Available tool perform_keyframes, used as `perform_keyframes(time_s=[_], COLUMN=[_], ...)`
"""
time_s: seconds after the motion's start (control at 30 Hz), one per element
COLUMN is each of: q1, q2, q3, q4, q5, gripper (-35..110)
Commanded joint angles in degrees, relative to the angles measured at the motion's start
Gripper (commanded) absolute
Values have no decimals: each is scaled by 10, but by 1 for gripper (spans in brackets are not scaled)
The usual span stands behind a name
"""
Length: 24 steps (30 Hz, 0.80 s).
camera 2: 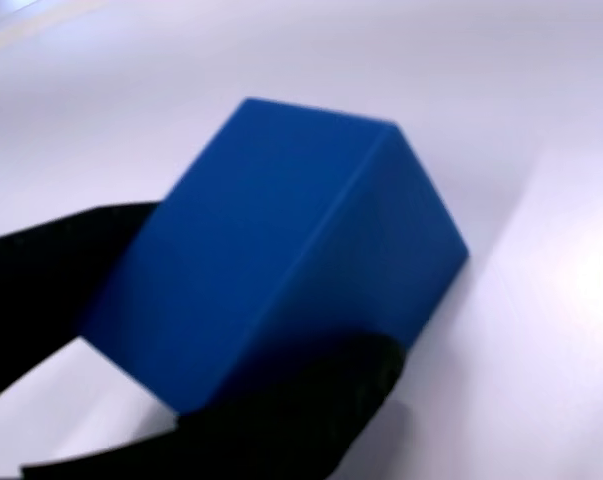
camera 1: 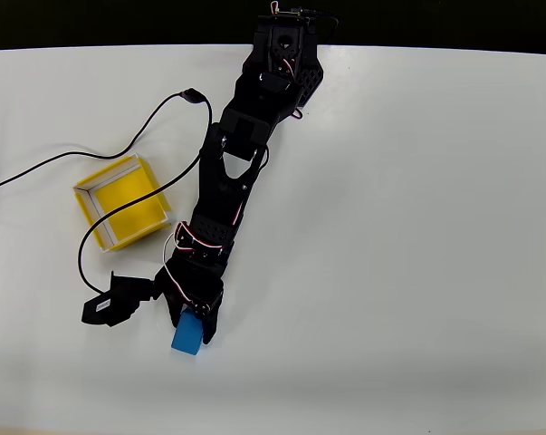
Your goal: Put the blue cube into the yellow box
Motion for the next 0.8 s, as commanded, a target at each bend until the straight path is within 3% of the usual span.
perform_keyframes(time_s=[0.0,0.37,0.77], q1=[0,4,19], q2=[36,64,366], q3=[-58,-54,127], q4=[-24,-4,41], q5=[-33,-69,-99], gripper=[19,15,15])
